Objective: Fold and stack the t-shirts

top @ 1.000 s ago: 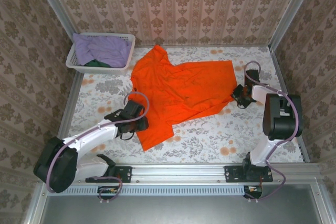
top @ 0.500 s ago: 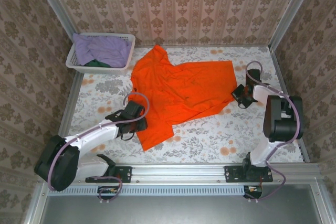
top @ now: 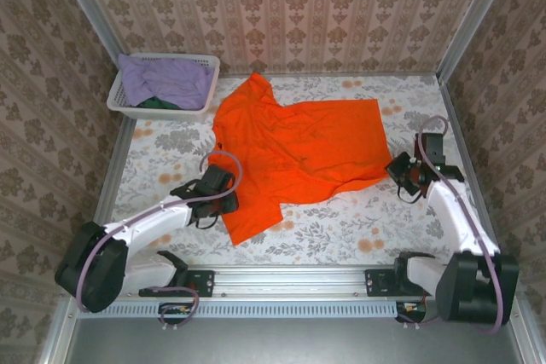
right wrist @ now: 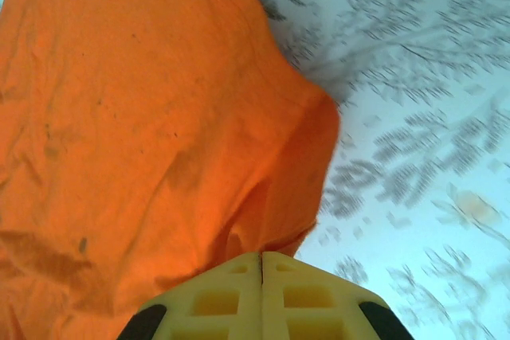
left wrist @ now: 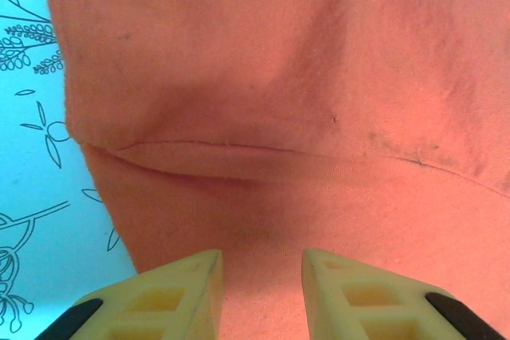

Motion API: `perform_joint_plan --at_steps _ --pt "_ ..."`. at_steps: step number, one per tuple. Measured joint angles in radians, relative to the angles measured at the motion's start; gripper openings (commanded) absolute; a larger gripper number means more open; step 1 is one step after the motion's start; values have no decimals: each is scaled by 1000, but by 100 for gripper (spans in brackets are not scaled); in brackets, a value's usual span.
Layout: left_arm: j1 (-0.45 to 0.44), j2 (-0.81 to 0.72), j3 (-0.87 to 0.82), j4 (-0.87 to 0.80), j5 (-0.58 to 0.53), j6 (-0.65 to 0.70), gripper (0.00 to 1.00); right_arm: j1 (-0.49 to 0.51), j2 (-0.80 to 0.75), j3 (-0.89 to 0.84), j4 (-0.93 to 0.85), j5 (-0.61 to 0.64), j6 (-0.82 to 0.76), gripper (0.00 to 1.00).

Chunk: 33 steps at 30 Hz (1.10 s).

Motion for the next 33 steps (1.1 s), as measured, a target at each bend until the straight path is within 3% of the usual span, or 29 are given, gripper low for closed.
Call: perform_joint_plan --at_steps 5,10,13,15,16,21,26,29,33 --pt "0 -43 0 -12 0 1 33 0 -177 -37 -143 41 0 0" --pt "0 -92 0 -53 0 1 34 0 -245 -106 -253 77 19 0" --pt "0 -116 1 -80 0 3 37 0 -272 -180 -279 94 55 36" --pt "2 -134 1 -100 1 5 39 0 -280 -224 -290 103 72 51" --pt "8 -144 3 -110 4 8 41 0 -279 -240 -291 114 85 54" --pt "63 -154 55 -144 50 36 47 -1 -279 -250 -275 160 123 56" --pt "128 -90 174 -138 84 69 48 4 -253 -229 -117 132 130 53" --pt "153 17 280 -112 96 81 42 49 -108 -136 -10 116 111 43" --pt "179 202 448 -64 124 92 20 132 190 97 72 121 50 32"
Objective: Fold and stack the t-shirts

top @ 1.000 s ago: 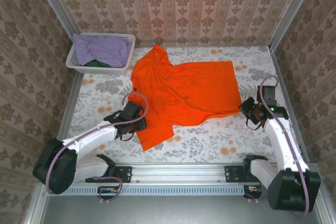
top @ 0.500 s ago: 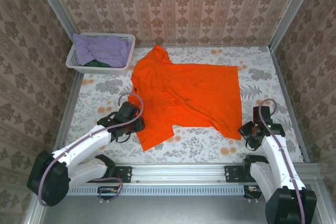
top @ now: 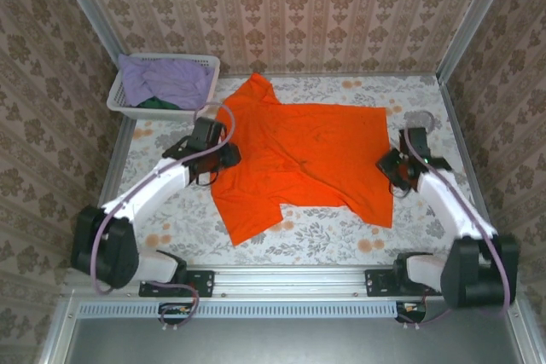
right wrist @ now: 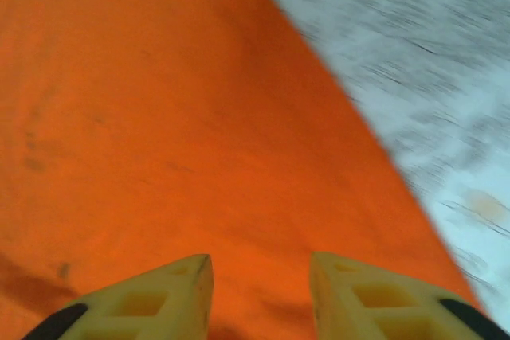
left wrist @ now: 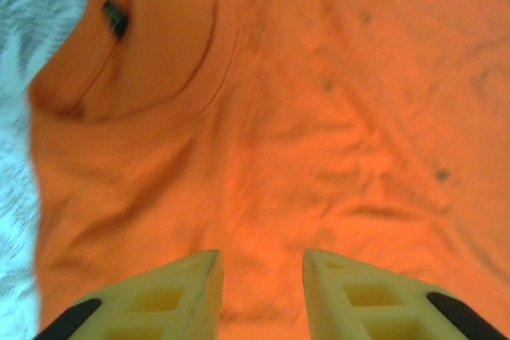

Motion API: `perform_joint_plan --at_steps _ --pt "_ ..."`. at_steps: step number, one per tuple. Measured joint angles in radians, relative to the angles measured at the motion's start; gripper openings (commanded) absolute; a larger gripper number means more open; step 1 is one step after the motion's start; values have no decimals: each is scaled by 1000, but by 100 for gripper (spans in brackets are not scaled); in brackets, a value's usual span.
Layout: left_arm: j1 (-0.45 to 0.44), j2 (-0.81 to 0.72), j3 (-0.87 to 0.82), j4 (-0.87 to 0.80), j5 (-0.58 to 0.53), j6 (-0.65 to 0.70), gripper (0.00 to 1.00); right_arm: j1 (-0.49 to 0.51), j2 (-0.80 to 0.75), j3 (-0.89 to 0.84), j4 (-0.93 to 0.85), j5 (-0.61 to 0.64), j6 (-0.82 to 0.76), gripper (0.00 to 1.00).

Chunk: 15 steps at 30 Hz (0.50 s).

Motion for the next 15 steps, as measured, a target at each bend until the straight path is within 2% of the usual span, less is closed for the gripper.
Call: perform_joint_plan --at_steps 4,9,15 --pt "33 200 197 34 5 0 10 32 280 227 44 34 -42 26" --pt "60 479 480 33 20 19 0 33 568 488 12 100 -90 24" --pt "73 782 782 -21 51 45 0 19 810 762 -43 151 -149 23"
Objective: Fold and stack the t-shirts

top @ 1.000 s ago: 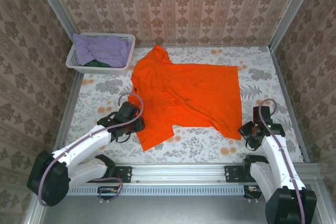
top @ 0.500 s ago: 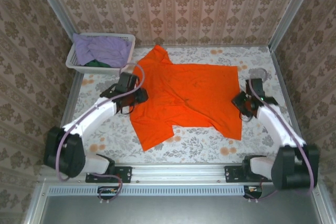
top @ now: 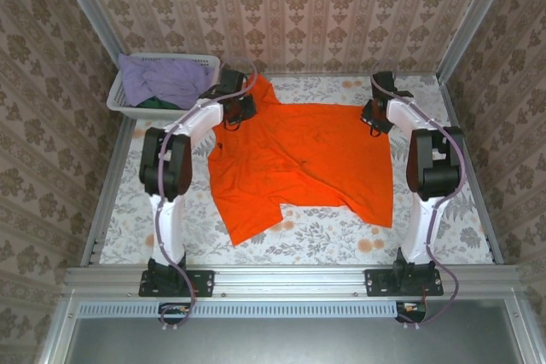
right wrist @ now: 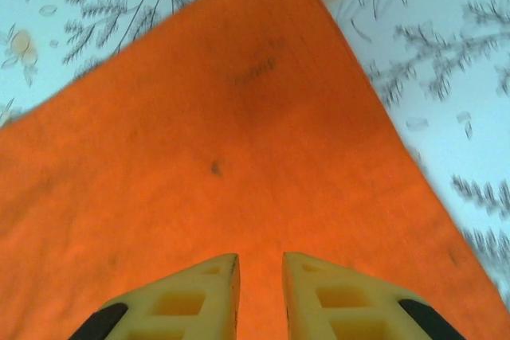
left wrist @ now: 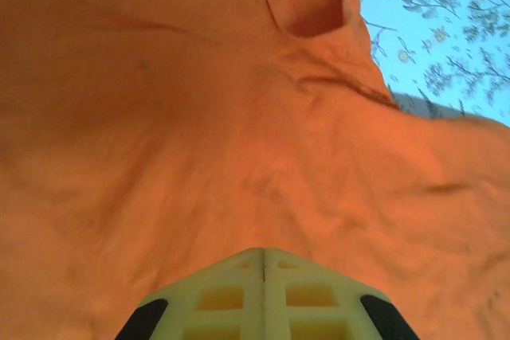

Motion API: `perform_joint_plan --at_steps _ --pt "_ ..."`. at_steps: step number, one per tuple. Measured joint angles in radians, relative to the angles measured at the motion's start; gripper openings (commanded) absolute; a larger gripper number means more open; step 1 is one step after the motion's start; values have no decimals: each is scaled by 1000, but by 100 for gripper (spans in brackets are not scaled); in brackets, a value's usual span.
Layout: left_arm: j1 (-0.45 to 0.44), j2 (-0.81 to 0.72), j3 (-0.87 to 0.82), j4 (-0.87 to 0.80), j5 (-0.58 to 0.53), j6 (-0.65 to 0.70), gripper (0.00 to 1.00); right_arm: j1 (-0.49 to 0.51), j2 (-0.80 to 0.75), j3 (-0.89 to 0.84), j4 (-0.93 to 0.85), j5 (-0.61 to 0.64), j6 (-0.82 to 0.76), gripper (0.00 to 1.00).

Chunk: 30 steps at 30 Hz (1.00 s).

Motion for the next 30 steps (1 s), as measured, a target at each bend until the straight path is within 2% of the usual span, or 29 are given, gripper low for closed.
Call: perform_joint_plan --at_steps 10,20,26,30 --pt "11 337 387 -116 96 12 0 -60 272 318 -143 5 -62 21" --pt "11 476 597 -130 148 8 0 -117 447 637 -299 -42 -66 22" --pt "9 574 745 -109 209 -5 5 -163 575 870 -360 -85 -56 23" --pt "5 597 775 -88 212 -5 9 -179 633 974 -377 -103 -51 26"
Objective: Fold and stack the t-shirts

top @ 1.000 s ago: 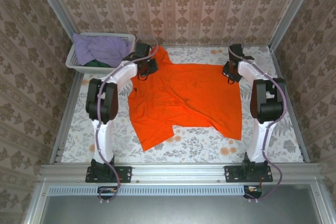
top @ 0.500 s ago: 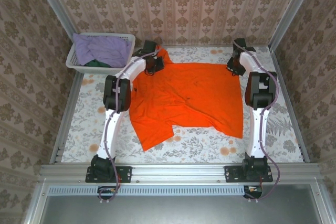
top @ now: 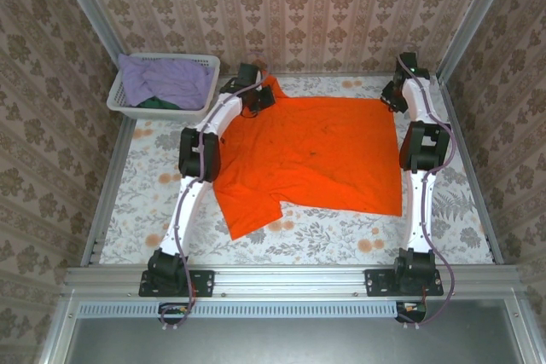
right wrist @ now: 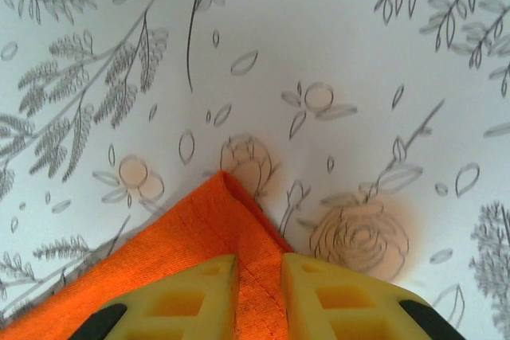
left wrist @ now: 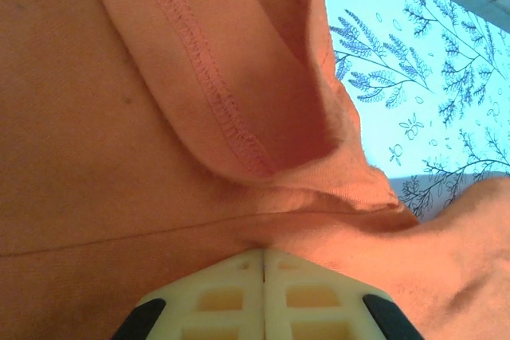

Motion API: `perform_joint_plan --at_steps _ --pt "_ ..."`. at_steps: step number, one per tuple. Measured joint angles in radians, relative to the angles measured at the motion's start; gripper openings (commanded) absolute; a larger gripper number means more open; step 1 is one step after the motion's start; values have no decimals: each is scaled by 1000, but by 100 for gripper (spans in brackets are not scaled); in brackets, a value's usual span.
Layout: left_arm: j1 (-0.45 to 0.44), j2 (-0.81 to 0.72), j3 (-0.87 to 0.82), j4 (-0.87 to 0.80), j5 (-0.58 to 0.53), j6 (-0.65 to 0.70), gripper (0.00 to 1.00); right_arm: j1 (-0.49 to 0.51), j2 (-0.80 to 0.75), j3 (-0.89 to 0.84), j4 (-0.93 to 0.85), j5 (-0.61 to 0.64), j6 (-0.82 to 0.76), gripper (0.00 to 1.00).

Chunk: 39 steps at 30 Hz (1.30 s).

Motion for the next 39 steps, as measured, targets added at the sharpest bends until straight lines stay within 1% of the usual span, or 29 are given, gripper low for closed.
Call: perform_joint_plan --at_steps 3,5,7,9,11,12,15,16,18,20,24,27,28,29,31,34,37,39 --pt "-2 1 0 10 0 1 15 -6 8 13 4 -13 7 27" --pt "-3 1 0 19 1 5 18 -12 13 18 19 -37 19 29" --pt "-3 1 1 27 0 12 23 -16 23 30 50 -64 26 34" --pt "-3 1 0 39 -1 26 32 -17 40 57 71 -81 31 41" --pt "-4 -8 -24 77 3 33 42 -18 53 84 88 -86 37 52" --pt "-5 -19 -43 92 3 40 47 -18 54 89 92 -87 43 54" --pt "-13 -84 -146 146 6 54 66 -11 36 84 95 -88 48 62" --pt "-17 -116 -195 156 4 58 72 -9 15 58 98 -84 50 65" --pt "-28 -192 -288 167 -10 77 80 2 -72 -41 99 -77 51 68" --pt "-48 -282 -368 166 -35 101 84 21 -206 -192 117 -66 55 70" --pt "-118 -537 -519 166 -101 140 87 102 -627 -638 231 -37 74 74" --pt "-183 -788 -686 193 -158 138 84 178 -965 -970 353 -17 90 75" --pt "-205 -883 -759 204 -180 129 81 200 -1083 -1089 397 -8 99 75" --pt "-219 -958 -823 212 -198 120 76 211 -1167 -1180 423 -2 104 75" --pt "-247 -1122 -980 217 -239 88 67 211 -1353 -1390 454 21 123 76" --pt "-282 -1290 -1207 201 -285 51 58 187 -1527 -1628 423 64 133 76" --pt "-317 -1390 -1426 132 -324 26 51 153 -1621 -1794 335 86 149 73" --pt "-335 -1456 -1564 75 -327 7 47 126 -1668 -1870 277 88 158 71"
